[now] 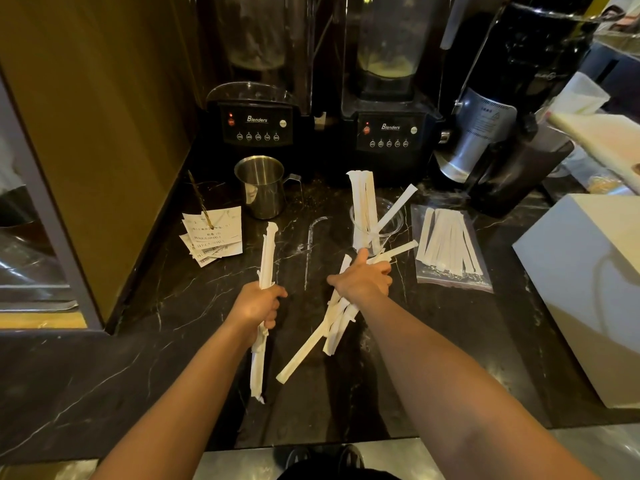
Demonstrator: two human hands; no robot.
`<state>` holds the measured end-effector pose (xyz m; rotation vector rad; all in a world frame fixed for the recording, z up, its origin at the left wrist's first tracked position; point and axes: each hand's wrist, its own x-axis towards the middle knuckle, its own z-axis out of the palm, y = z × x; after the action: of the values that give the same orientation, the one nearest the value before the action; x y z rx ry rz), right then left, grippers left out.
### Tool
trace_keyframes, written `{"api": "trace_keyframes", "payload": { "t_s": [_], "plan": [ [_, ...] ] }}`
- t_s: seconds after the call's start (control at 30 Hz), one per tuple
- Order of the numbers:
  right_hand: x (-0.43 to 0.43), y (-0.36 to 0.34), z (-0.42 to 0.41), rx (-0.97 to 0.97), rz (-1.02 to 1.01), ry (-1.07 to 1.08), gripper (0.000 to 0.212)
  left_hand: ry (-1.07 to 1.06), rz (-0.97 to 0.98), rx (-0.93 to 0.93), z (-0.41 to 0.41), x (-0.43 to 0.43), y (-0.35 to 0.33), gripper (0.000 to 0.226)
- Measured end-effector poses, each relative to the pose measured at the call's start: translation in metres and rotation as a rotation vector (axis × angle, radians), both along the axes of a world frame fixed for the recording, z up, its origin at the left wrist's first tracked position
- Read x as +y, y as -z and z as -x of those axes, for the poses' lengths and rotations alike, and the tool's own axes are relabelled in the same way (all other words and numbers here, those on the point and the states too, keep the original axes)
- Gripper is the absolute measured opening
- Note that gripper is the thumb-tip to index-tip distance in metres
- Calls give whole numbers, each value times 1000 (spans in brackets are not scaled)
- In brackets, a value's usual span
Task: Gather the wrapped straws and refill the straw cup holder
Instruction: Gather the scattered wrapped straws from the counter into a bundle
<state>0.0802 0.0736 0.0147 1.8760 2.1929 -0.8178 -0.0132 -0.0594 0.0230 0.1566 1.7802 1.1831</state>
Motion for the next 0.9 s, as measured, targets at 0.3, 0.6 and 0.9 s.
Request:
{"api": "trace_keyframes", "payload": {
  "t_s": [0.3,0.6,0.9],
  "plan": [
    [15,1,5,-60,-3,-25,58,1,25,7,3,5,1,7],
    [7,7,-1,13,-30,42,48,1,12,2,1,15,6,12],
    [8,8,-16,141,-87,80,45,28,-26,18,-7,27,2,8]
  ]
}}
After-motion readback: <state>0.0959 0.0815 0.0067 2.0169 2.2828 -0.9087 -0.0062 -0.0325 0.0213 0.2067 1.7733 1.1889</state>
